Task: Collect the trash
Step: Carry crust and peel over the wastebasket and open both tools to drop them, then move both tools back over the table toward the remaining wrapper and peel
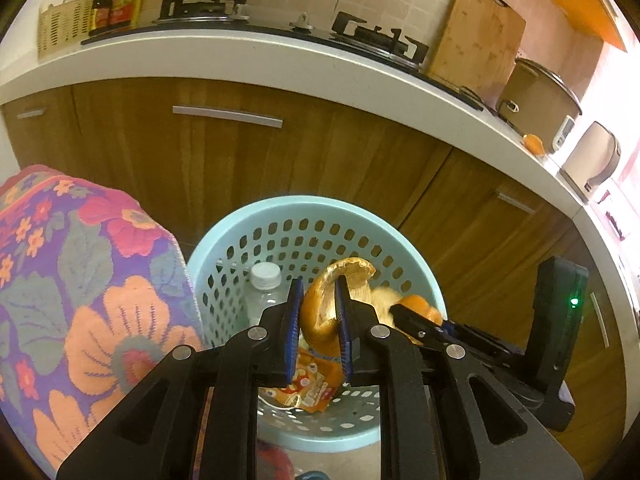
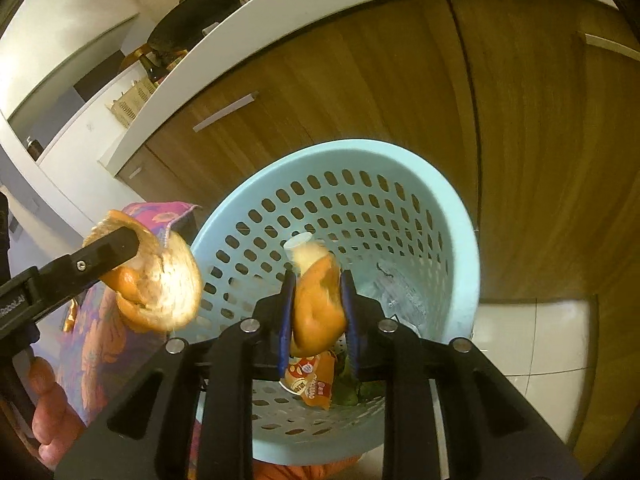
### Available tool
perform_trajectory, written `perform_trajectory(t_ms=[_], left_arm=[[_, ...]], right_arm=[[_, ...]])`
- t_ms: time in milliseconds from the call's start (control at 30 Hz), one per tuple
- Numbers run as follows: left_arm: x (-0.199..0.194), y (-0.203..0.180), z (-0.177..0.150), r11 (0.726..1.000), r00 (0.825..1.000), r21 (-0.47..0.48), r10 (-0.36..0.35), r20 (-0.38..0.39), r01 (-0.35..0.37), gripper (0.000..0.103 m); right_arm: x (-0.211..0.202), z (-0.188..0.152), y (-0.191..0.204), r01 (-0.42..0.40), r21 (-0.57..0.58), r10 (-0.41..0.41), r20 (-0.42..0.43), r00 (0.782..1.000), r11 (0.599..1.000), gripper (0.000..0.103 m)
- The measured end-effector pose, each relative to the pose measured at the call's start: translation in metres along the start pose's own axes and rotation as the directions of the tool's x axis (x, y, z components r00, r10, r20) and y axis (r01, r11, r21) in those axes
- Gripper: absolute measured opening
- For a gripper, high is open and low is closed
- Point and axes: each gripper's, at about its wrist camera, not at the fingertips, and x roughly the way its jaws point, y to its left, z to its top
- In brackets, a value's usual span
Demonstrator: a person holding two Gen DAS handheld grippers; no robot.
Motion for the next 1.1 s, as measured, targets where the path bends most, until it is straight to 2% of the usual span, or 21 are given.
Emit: perform_trajectory(t_ms=[333, 367, 400, 467, 700, 933, 1100], left_arm=[[0.014, -0.007, -0.001, 1.0, 1.0, 0.009, -0.004, -0.028, 0.004, 0.016], [0.015, -0.008, -0.001, 1.0, 1.0, 0.011, 0.01, -0.026, -0.009, 0.023], [0.015, -0.009, -0.001, 1.0, 0.999, 0.015, 0.019, -0.025, -0.018, 0.036], [0.012, -0.01, -0.003, 1.0, 1.0, 0.02, 0.024, -0.014, -0.024, 0.048], [-0.018, -0.007, -0.013, 0.998, 0.999, 0.054, 0.024, 0.027, -0.026, 0.049], [-0.073, 0.022, -0.029, 0.999, 0.993, 0.003, 0.033, 0.111, -0.034, 0.049], [-0.118, 0.047, -0.041, 0.998, 0.983, -0.025, 0.063, 0.174, -0.06, 0.05]], right_arm=[[-0.025, 0.004, -0.004, -0.002, 0.016, 0.001, 0.046, 0.999, 1.0, 0.02], [-0.028, 0.004, -0.003, 0.0, 0.016, 0.0, 0.053, 0.999, 1.0, 0.02], [-0.031, 0.004, -0.003, 0.0, 0.015, 0.0, 0.057, 0.998, 1.0, 0.02], [-0.038, 0.005, 0.0, 0.0, 0.006, -0.001, 0.067, 0.998, 1.0, 0.02], [-0.053, 0.004, 0.019, -0.003, -0.035, 0.006, 0.087, 0.996, 0.999, 0.02], [-0.055, 0.002, 0.063, -0.026, -0.12, 0.037, 0.087, 0.996, 0.992, 0.02], [-0.055, -0.003, 0.102, -0.052, -0.199, 0.07, 0.084, 0.994, 0.979, 0.031]])
